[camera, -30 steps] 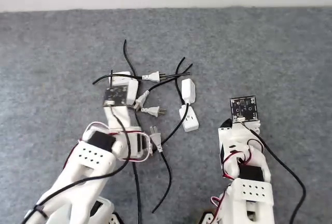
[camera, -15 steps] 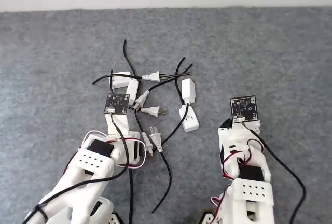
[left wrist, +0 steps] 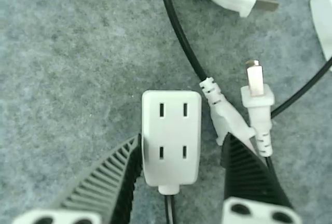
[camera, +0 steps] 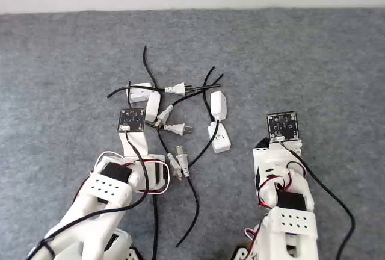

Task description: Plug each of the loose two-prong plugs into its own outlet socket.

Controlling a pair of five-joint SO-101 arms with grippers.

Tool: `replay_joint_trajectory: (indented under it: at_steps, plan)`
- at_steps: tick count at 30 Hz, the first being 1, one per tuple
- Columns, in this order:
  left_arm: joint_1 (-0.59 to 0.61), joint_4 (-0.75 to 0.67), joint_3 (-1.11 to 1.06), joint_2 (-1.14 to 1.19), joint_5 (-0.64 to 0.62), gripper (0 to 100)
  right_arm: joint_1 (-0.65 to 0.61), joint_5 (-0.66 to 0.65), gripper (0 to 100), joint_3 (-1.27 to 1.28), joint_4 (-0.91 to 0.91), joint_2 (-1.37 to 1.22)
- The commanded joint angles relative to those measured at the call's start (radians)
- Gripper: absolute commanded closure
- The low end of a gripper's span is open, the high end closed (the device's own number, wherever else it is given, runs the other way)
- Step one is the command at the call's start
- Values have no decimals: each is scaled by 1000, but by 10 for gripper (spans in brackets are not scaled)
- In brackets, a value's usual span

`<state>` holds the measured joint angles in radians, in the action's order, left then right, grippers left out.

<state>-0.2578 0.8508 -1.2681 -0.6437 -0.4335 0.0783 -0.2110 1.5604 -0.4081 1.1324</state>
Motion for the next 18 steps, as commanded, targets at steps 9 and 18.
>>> replay_joint_trajectory:
  at_steps: [9,18]
  plan:
    - [107,204,19,-408,74,765,-5,-2,987,-84,-137,35]
    - [315,331,-163,-953,80,765,-211,12,983,-324,-446,85]
